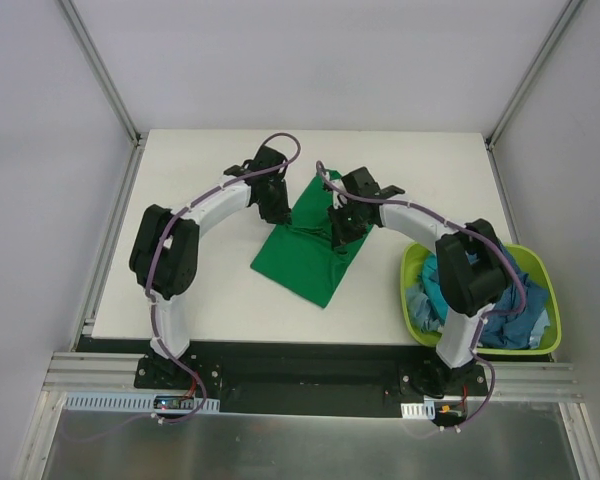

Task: Fold and stack the t-shirts
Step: Fold the folded rectangular tshirt in 1/3 of the way

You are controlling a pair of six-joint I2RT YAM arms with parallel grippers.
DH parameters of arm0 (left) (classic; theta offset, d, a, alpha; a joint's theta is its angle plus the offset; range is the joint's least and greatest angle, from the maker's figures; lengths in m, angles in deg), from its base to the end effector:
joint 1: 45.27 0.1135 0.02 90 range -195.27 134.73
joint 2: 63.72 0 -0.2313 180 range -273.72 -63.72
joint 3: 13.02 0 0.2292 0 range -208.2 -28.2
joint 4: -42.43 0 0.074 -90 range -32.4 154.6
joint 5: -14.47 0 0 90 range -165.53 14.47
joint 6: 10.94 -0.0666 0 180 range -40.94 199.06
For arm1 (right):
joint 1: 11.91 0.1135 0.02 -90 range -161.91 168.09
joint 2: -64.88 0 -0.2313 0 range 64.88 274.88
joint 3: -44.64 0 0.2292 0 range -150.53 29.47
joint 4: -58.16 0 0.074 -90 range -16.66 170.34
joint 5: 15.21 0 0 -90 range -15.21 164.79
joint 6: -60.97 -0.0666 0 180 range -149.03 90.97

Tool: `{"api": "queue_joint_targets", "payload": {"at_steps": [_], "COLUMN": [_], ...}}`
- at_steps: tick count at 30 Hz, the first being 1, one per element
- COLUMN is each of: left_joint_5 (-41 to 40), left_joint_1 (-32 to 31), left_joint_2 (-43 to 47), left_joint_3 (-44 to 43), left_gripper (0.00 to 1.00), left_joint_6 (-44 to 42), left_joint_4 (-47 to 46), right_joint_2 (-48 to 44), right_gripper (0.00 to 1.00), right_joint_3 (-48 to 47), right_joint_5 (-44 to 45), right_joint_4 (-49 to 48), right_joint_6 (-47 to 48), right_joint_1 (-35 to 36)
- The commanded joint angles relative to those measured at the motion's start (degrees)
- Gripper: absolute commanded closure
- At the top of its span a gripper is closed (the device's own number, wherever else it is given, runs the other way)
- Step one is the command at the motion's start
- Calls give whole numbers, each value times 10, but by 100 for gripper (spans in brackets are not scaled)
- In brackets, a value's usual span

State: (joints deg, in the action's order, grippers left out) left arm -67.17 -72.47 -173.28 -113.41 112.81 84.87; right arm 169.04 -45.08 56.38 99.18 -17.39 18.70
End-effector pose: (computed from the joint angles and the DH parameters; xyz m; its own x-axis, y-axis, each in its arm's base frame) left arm 0.3608 -0.1963 0.1853 -0.8755 -0.1681 -0.4530 0.0555 0.8964 -0.4398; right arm 0.3132 0.2097 0.1676 -0.5658 -0.5572 -0.6078 -0.7672 0.6259 0.1404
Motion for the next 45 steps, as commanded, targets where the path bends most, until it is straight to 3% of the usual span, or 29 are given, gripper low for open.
{"api": "queue_joint_targets", "payload": {"at_steps": [1, 2, 4, 6, 8, 9, 12, 17, 24, 30, 38, 41, 45], "left_joint_5": [19, 24, 24, 29, 12, -4, -38, -64, -96, -103, -94, -92, -84], "left_joint_1": [14, 16, 21, 28, 30, 30, 31, 34, 63, 83, 86, 86, 86], "left_joint_2": [-35, -39, -37, -18, 16, 38, 100, 200, 311, 373, 392, 394, 376], "left_joint_3": [-41, -43, -50, -43, -23, -7, 44, 160, 313, 371, 401, 402, 390], "left_gripper": [77, 68, 59, 38, 7, 1, 1, 1, 1, 1, 1, 1, 1], "left_joint_6": [-35, -37, -40, -41, -41, -41, -40, -5, 36, 44, 44, 47, 50], "left_joint_4": [2, 2, 2, 2, 2, 2, 2, 2, 2, 2, 2, 2, -1], "right_joint_2": [34, 45, 61, 59, 31, 10, -56, -140, -45, 100, 225, 221, 129], "right_gripper": [85, 75, 68, 46, 35, 30, 4, 4, 4, 4, 4, 4, 4], "right_joint_3": [-52, -67, -98, -119, -113, -99, -35, 64, 3, -128, -323, -331, -275], "right_joint_5": [95, 115, 158, 214, 240, 243, 191, -19, -93, -100, 46, 26, 36], "right_joint_4": [23, 24, 38, 58, 66, 61, 28, -76, -77, -77, -20, 8, 3], "right_joint_6": [4, 8, 12, 13, 4, -3, -21, -16, -58, -106, -98, -71, -35], "right_joint_1": [-8, -11, -16, -17, -17, -18, -16, 14, 81, 78, 29, 26, 28]}}
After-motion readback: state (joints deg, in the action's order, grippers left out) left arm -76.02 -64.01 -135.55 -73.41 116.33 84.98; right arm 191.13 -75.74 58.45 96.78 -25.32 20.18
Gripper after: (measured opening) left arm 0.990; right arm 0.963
